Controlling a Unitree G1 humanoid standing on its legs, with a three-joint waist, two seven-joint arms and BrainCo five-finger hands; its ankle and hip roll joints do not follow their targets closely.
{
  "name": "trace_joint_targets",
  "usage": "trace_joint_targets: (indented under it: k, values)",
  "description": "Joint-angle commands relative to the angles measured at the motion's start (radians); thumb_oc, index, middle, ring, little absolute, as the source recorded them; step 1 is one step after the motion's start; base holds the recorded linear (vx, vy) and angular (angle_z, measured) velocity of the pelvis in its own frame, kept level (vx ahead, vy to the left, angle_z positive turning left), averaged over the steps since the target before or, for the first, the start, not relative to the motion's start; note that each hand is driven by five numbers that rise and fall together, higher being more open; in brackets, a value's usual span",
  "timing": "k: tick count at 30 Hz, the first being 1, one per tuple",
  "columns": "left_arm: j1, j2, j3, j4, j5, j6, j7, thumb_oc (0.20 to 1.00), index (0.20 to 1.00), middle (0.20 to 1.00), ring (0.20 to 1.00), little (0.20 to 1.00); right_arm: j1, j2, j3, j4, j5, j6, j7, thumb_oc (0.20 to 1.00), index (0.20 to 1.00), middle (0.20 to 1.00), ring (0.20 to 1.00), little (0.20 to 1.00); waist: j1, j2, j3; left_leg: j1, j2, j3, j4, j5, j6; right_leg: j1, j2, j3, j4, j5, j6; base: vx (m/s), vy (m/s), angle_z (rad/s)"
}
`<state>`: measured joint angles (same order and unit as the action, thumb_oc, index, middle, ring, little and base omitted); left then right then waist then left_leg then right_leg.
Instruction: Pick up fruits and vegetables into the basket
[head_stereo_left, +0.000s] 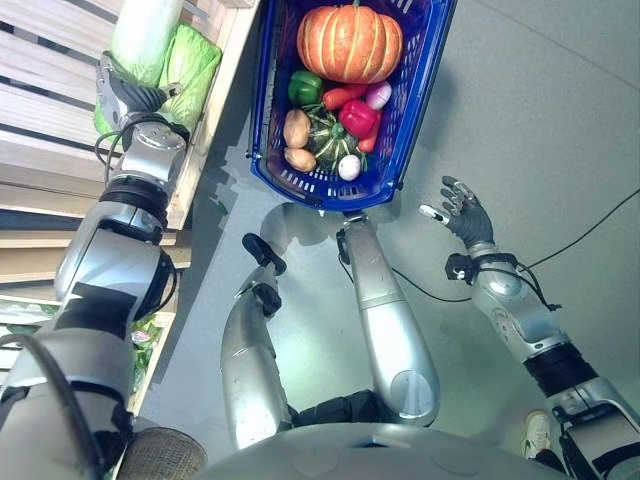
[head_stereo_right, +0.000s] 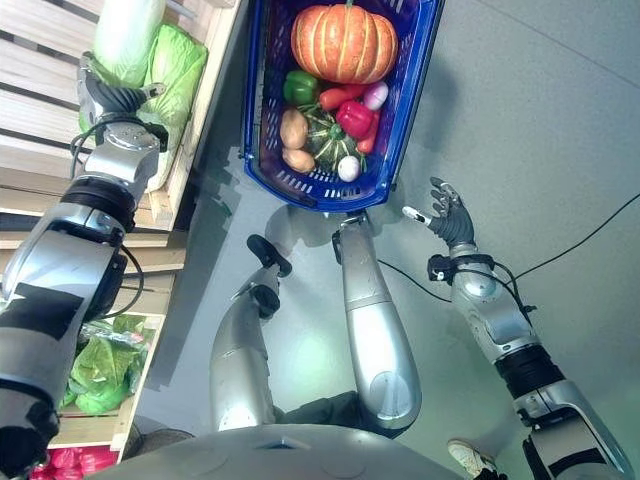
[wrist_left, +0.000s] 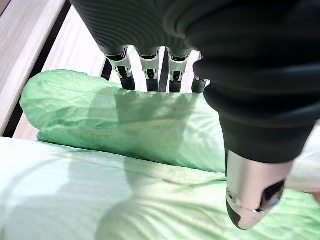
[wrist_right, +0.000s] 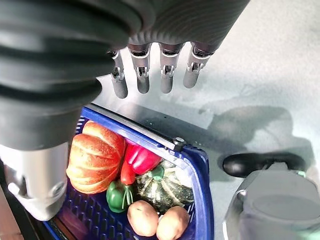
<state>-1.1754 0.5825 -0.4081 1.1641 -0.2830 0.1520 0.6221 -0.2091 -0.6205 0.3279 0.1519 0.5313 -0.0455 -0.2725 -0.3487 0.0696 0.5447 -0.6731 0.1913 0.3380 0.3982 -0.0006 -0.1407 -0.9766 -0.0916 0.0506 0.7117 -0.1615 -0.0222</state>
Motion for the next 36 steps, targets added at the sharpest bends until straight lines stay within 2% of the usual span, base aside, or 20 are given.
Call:
trace_joint_targets:
  k: [1, 5, 9, 14, 18, 21, 26, 30, 32, 34, 35, 36]
  values:
    - [0.030, 0.050, -0.005, 0.068, -0.051, 0.009, -0.058, 1.000, 1.000, 1.000, 1.000, 1.000, 0.013, 0.031, 0.005, -0.005, 0.024, -0.006, 0.017, 1.000, 1.000, 1.000, 1.000, 1.000, -0.045, -0.033, -0.025, -0.098, -0.019, 0.009, 0.194, -0.141, 0.046, -0.009, 0.029, 0.030, -0.048, 0.006, 0.055, 0.02, 0.037, -0.04]
    - [0.014, 0.056, -0.012, 0.077, -0.080, 0.002, -0.065, 1.000, 1.000, 1.000, 1.000, 1.000, 0.013, 0.023, 0.004, -0.008, 0.042, -0.006, 0.022, 1.000, 1.000, 1.000, 1.000, 1.000, -0.052, -0.030, -0.025, -0.103, -0.018, 0.014, 0.194, -0.142, 0.044, -0.021, 0.029, 0.038, -0.050, 0.011, 0.055, 0.02, 0.041, -0.06]
    - [0.002, 0.049, -0.001, 0.085, -0.180, -0.033, -0.089, 1.000, 1.000, 1.000, 1.000, 1.000, 0.011, 0.019, 0.005, -0.005, 0.058, -0.010, 0.025, 1.000, 1.000, 1.000, 1.000, 1.000, -0.059, -0.025, -0.025, -0.110, -0.017, 0.018, 0.197, -0.144, 0.041, -0.038, 0.025, 0.044, -0.043, 0.012, 0.054, 0.01, 0.034, -0.04]
    - [-0.001, 0.021, 0.015, 0.092, -0.319, -0.050, -0.185, 1.000, 1.000, 1.000, 1.000, 1.000, 0.002, 0.022, 0.004, -0.012, 0.073, -0.003, 0.025, 1.000, 1.000, 1.000, 1.000, 1.000, -0.065, -0.019, -0.025, -0.116, -0.020, 0.023, 0.193, -0.144, 0.038, -0.054, 0.020, 0.047, -0.049, 0.019, 0.056, 0.00, 0.004, -0.01]
    - [-0.006, 0.008, 0.012, 0.109, -0.392, -0.031, -0.256, 1.000, 1.000, 1.000, 1.000, 1.000, -0.010, 0.024, 0.001, -0.016, 0.091, 0.010, 0.024, 1.000, 1.000, 1.000, 1.000, 1.000, -0.070, -0.016, -0.025, -0.125, -0.022, 0.023, 0.196, -0.145, 0.037, -0.069, 0.022, 0.051, -0.044, 0.021, 0.055, 0.00, 0.000, 0.00]
    - [0.001, -0.003, 0.004, 0.120, -0.416, 0.028, -0.324, 1.000, 1.000, 1.000, 1.000, 1.000, -0.018, 0.020, -0.004, -0.021, 0.102, 0.023, 0.029, 1.000, 1.000, 1.000, 1.000, 1.000, -0.075, -0.016, -0.025, -0.130, -0.023, 0.022, 0.198, -0.146, 0.036, -0.078, 0.026, 0.055, -0.041, 0.023, 0.054, 0.00, 0.000, 0.00]
    - [0.001, -0.010, -0.030, 0.165, -0.345, 0.136, -0.400, 1.000, 1.000, 1.000, 1.000, 1.000, -0.035, 0.016, -0.009, -0.018, 0.134, 0.035, 0.042, 1.000, 1.000, 1.000, 1.000, 1.000, -0.081, -0.023, -0.025, -0.141, -0.017, 0.028, 0.202, -0.145, 0.035, -0.091, 0.030, 0.056, -0.042, 0.029, 0.052, 0.00, -0.001, -0.01]
    - [0.007, -0.015, -0.049, 0.185, -0.319, 0.184, -0.424, 1.000, 1.000, 1.000, 1.000, 1.000, -0.042, 0.010, -0.010, -0.018, 0.156, 0.038, 0.053, 1.000, 1.000, 1.000, 1.000, 1.000, -0.084, -0.027, -0.025, -0.145, -0.015, 0.030, 0.203, -0.143, 0.033, -0.097, 0.033, 0.057, -0.040, 0.030, 0.050, 0.00, 0.001, -0.04]
    - [0.011, -0.026, -0.060, 0.201, -0.265, 0.236, -0.458, 1.000, 1.000, 1.000, 1.000, 1.000, -0.047, 0.006, -0.015, -0.016, 0.179, 0.042, 0.070, 1.000, 1.000, 1.000, 1.000, 1.000, -0.088, -0.029, -0.025, -0.147, -0.013, 0.030, 0.205, -0.143, 0.031, -0.101, 0.034, 0.058, -0.037, 0.030, 0.047, 0.01, 0.003, -0.06]
    - [0.016, -0.037, -0.065, 0.213, -0.243, 0.262, -0.451, 0.718, 0.718, 0.718, 0.718, 0.718, -0.051, 0.009, -0.013, -0.011, 0.184, 0.045, 0.073, 1.000, 1.000, 1.000, 1.000, 1.000, -0.090, -0.030, -0.025, -0.147, -0.013, 0.030, 0.203, -0.141, 0.029, -0.101, 0.037, 0.059, -0.038, 0.031, 0.046, 0.00, 0.001, -0.02]
    - [0.015, -0.040, -0.071, 0.219, -0.217, 0.273, -0.440, 0.548, 0.548, 0.548, 0.548, 0.548, -0.055, 0.008, -0.009, -0.012, 0.189, 0.044, 0.073, 1.000, 1.000, 1.000, 1.000, 1.000, -0.090, -0.031, -0.025, -0.148, -0.013, 0.031, 0.202, -0.139, 0.029, -0.103, 0.037, 0.058, -0.038, 0.032, 0.045, 0.00, -0.002, -0.04]
    - [0.015, -0.041, -0.074, 0.221, -0.205, 0.277, -0.436, 0.438, 0.438, 0.438, 0.438, 0.438, -0.058, 0.008, -0.009, -0.011, 0.187, 0.045, 0.075, 1.000, 1.000, 1.000, 1.000, 1.000, -0.091, -0.031, -0.025, -0.149, -0.012, 0.031, 0.202, -0.138, 0.029, -0.104, 0.038, 0.058, -0.038, 0.032, 0.044, 0.00, -0.004, -0.04]
